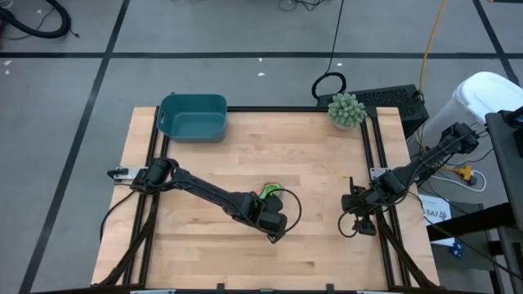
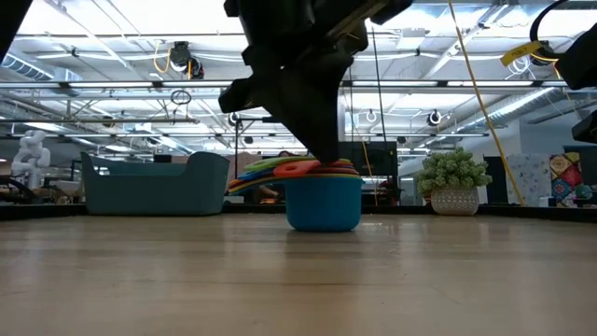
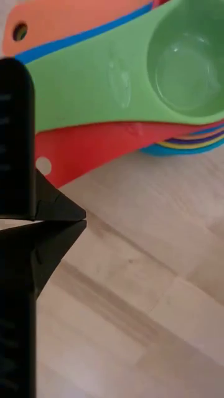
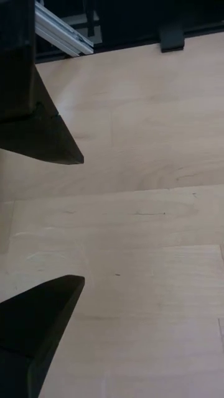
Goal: Nest measuring cups in basket
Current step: Adjust the stacked measuring cups, then put the nested measuring cups into the blue bin
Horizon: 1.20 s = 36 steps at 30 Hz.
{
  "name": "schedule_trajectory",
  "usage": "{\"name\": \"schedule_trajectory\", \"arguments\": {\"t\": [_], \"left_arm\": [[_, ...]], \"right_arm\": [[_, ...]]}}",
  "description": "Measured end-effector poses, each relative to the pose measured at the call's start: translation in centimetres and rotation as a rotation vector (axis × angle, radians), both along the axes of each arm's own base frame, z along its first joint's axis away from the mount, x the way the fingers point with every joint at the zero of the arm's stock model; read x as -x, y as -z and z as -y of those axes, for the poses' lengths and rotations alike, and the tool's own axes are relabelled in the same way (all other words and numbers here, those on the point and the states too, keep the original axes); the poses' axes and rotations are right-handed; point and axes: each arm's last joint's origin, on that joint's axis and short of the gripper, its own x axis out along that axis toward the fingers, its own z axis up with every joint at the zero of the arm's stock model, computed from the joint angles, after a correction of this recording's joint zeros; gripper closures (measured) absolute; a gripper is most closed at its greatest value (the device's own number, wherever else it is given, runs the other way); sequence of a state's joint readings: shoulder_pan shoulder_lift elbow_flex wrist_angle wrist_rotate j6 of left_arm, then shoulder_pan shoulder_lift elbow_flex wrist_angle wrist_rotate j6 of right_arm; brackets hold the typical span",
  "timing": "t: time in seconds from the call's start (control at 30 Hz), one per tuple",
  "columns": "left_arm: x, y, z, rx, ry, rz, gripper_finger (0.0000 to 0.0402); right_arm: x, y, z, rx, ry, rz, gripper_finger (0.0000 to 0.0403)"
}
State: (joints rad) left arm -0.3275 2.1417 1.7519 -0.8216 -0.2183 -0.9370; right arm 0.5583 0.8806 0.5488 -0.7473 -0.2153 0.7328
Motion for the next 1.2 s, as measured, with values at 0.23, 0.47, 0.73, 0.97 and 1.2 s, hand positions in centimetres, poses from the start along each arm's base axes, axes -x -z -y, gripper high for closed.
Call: {"name": "schedule_trajectory", "arguments": {"t": [0.23,0.47,0.73,0.97,1.2], "left_arm": [[0.4,0.2,-0.6,-0.048,-0.011,-0.049,0.04],[1.4,0.4,-1.0,-0.089,-0.06,-0.147,0.04],[0.7,-1.6,-0.7,-0.089,-0.023,-0.093,0.0401],[1.4,-3.9,-1.1,-0.161,0.024,-0.184,0.0401],[2.7,-5.8,-1.0,-0.204,0.135,-0.303,0.0377]], "right_arm": [[0.0,0.0,0.0,-0.003,0.0,0.005,0.0103],[-0.1,0.0,0.0,-0.004,0.0,0.006,0.0103],[-0.1,-0.1,-0.1,-0.009,-0.001,0.015,0.0103],[-0.1,-0.1,-0.1,-0.009,0.0,0.015,0.0103],[-0.1,-0.1,-0.1,-0.007,-0.008,0.018,0.0103]]}}
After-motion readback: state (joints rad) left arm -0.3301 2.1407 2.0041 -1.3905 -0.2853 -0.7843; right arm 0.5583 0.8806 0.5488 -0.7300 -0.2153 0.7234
